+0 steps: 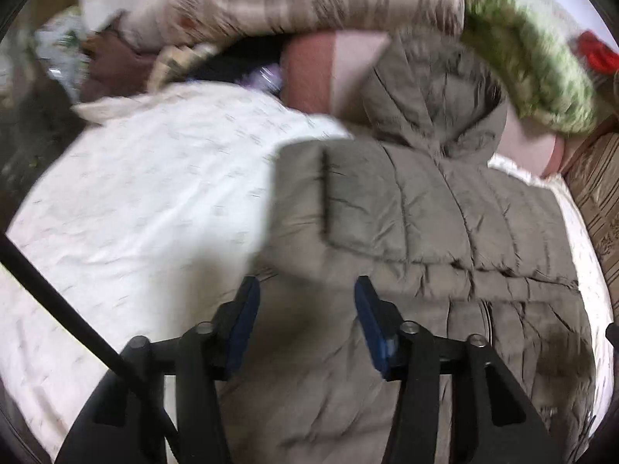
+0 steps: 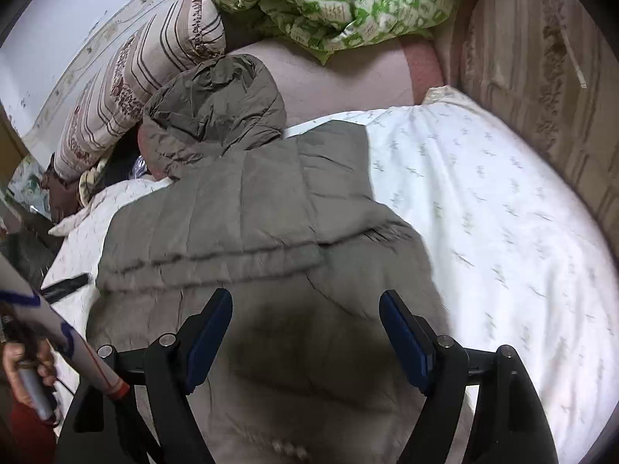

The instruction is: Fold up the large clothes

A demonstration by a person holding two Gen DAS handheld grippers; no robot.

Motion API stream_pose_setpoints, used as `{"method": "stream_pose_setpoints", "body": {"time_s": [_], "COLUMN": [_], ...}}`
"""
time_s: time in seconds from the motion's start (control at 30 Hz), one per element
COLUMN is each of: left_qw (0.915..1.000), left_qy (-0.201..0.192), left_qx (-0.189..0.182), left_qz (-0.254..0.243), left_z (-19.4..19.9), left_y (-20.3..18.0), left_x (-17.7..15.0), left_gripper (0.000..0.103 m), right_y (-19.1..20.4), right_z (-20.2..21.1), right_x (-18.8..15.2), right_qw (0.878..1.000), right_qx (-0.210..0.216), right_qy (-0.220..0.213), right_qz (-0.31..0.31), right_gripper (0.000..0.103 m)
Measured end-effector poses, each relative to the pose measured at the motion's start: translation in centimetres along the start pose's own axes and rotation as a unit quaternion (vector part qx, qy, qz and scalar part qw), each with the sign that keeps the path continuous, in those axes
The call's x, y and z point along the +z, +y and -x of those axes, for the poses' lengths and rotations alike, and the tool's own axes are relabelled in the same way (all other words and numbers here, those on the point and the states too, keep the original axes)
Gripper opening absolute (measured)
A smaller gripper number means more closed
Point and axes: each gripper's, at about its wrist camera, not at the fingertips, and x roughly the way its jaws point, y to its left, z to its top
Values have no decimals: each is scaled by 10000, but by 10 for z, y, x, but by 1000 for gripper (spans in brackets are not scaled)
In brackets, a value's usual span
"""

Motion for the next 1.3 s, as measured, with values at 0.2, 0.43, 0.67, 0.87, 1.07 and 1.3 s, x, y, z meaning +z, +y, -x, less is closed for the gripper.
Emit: {"method": "stream_pose_setpoints", "body": {"time_s": [0.2,0.43,0.67,0.87,1.07,1.3], "left_qw": [9955,9771,9768,9960,9924,9853], "left_qy": [-781,-1602,-1558,-229,843,1318], "left_qx": [284,1121,1096,39,-541,-847], "left_qz": [462,844,982,867,720,679], "left_z": [108,216,228,139,54,36], "left_y": [82,166,179,143,111,85], "left_x": [-46,-67,-93,-132,-173,-194], "left_gripper": [59,67,78,78,78,28], "right_y": [-35,-85,-104,-106,-117,-99], "right_z": [68,182,217,136,90,61], "right_x": [-31,-41,-50,-91,-122,-148], "right_qw": [9976,9818,9819,9931,9913,9920], "right_qx": [328,967,730,-479,-520,-223], "right_qy": [-34,-556,-733,49,488,967], "right_qz": [-603,-1535,-1584,-1067,-1110,-786], "right_gripper": [84,90,98,98,98,45]}}
